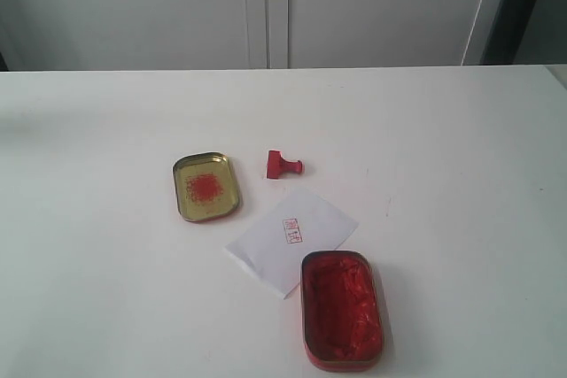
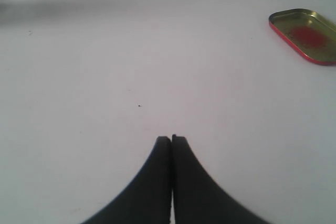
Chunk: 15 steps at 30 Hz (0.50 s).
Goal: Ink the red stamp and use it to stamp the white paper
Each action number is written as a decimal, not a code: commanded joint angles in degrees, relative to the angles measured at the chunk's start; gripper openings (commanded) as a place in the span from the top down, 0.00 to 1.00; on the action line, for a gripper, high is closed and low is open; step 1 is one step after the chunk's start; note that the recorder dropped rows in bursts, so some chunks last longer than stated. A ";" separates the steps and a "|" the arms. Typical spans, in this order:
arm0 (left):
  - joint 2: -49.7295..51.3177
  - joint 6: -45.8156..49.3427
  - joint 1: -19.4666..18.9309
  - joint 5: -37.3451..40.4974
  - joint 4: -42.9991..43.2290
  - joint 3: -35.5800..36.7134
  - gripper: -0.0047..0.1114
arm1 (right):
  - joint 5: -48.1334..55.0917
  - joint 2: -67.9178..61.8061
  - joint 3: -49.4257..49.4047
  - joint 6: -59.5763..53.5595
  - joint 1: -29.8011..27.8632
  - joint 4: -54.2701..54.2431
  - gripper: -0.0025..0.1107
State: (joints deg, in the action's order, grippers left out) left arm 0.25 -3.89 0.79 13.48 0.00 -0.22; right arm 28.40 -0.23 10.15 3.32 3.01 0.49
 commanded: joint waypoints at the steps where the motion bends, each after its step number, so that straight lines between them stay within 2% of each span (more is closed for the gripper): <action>1: -0.25 -0.14 -0.03 -0.15 0.00 0.22 0.96 | -4.79 0.23 -2.76 -0.59 -0.32 0.57 0.98; 8: -0.25 -0.14 -0.03 -0.15 0.00 0.22 0.96 | -5.55 0.23 -7.21 -0.59 -0.32 0.57 0.98; 15: -0.25 -0.14 -0.03 -0.15 0.00 0.22 0.96 | -5.82 0.23 -7.63 -0.59 -0.32 0.57 0.98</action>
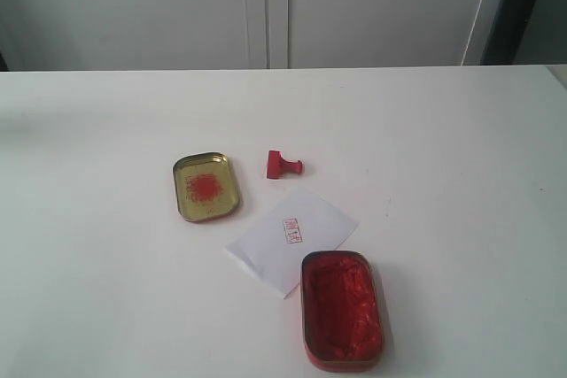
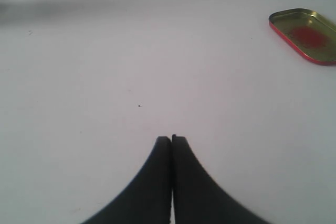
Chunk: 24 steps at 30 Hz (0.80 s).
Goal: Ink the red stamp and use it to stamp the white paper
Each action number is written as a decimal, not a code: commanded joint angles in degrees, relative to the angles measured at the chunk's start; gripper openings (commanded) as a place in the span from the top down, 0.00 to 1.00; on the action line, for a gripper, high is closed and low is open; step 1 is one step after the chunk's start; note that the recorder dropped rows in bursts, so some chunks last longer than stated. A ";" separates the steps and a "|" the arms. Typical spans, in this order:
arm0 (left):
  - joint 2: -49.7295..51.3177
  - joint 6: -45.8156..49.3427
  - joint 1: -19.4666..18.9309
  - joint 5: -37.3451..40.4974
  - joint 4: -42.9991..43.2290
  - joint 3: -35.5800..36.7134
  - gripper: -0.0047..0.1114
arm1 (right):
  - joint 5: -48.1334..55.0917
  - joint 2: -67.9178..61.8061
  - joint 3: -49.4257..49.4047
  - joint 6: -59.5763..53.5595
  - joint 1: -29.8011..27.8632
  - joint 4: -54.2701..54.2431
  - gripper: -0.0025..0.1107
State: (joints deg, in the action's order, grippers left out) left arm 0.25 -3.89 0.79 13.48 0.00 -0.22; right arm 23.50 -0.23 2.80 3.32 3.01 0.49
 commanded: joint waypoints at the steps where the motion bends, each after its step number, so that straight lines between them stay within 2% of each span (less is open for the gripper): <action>1: -0.25 -0.14 -0.03 -0.15 0.00 0.22 0.96 | -1.05 0.23 -0.58 -0.59 -0.32 0.57 0.98; 24: -0.25 -0.14 -0.03 -0.15 0.00 0.22 0.96 | -3.43 0.23 -2.80 -0.34 -0.32 0.57 0.98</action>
